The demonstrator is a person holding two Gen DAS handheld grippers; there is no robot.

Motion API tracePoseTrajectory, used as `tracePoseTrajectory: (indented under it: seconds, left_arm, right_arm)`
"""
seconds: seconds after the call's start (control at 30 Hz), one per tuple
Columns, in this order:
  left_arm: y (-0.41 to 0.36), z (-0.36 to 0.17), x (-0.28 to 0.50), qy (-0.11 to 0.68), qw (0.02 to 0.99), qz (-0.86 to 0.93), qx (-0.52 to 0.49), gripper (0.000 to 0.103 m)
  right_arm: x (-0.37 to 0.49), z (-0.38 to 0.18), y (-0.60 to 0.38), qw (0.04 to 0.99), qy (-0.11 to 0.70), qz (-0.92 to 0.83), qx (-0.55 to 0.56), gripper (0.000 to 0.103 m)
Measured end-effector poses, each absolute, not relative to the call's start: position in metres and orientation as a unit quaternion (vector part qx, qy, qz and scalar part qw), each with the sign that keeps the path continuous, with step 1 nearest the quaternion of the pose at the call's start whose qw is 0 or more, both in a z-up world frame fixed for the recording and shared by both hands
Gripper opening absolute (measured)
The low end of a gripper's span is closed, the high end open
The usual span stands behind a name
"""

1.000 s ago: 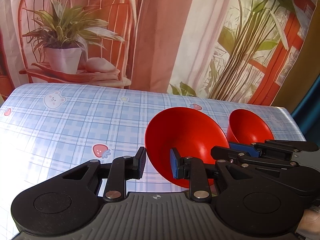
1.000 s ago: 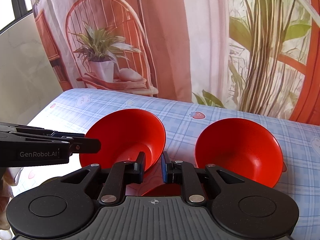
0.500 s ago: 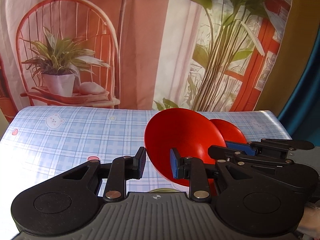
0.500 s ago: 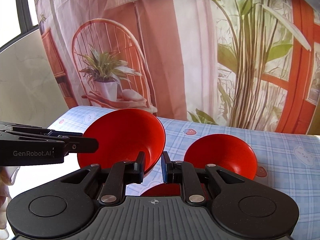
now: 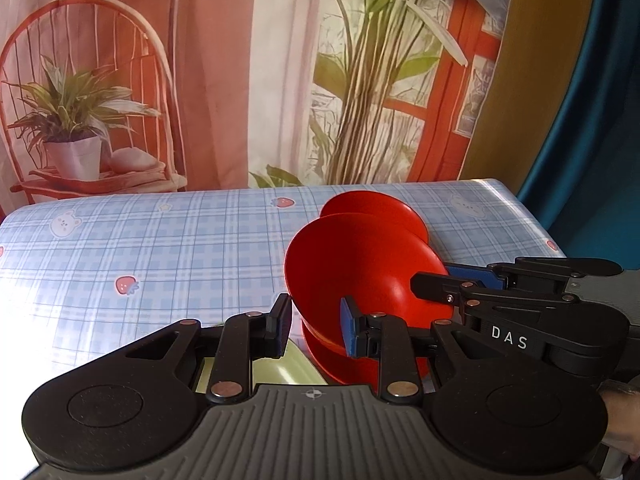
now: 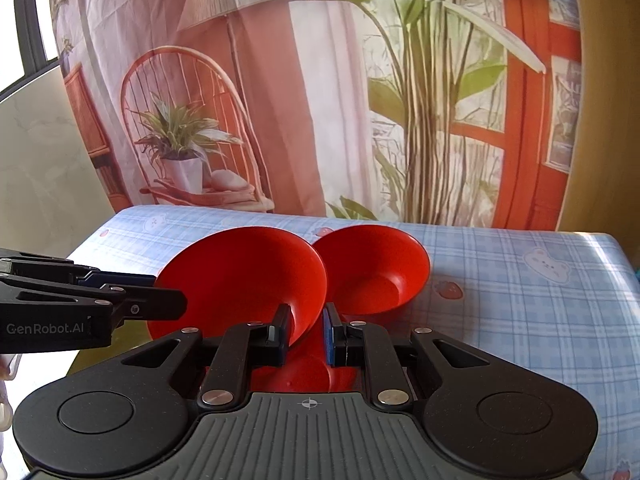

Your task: Organize plates and bowls

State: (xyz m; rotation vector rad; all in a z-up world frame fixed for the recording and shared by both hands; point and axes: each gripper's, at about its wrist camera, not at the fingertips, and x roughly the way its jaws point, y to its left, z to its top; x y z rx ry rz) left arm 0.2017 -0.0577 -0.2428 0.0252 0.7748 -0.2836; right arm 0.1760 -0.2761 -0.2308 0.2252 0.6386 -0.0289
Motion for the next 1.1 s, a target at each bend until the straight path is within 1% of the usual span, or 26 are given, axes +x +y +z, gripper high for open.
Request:
tracePoseTrajectory:
  seconds: [0.33, 0.6, 1.1]
  left_arm:
    - [-0.07, -0.263, 0.199, 0.394, 0.908, -0.142, 0.031, 0.028]
    - [-0.076, -0.268, 0.201, 0.397, 0.905, -0.145, 0.043, 0.028]
    - [-0.068, -0.267, 0.21, 0.401, 0.905, -0.14, 0.029, 0.029]
  right_arm:
    - [0.166, -0.248, -0.278, 0.94, 0.324, -0.021, 0.104, 0.015]
    - [0.167, -0.253, -0.283, 0.939, 0.328, -0.025, 0.105, 0.015]
    - [0.169, -0.256, -0.287, 0.939, 0.326, -0.021, 0.104, 0.015]
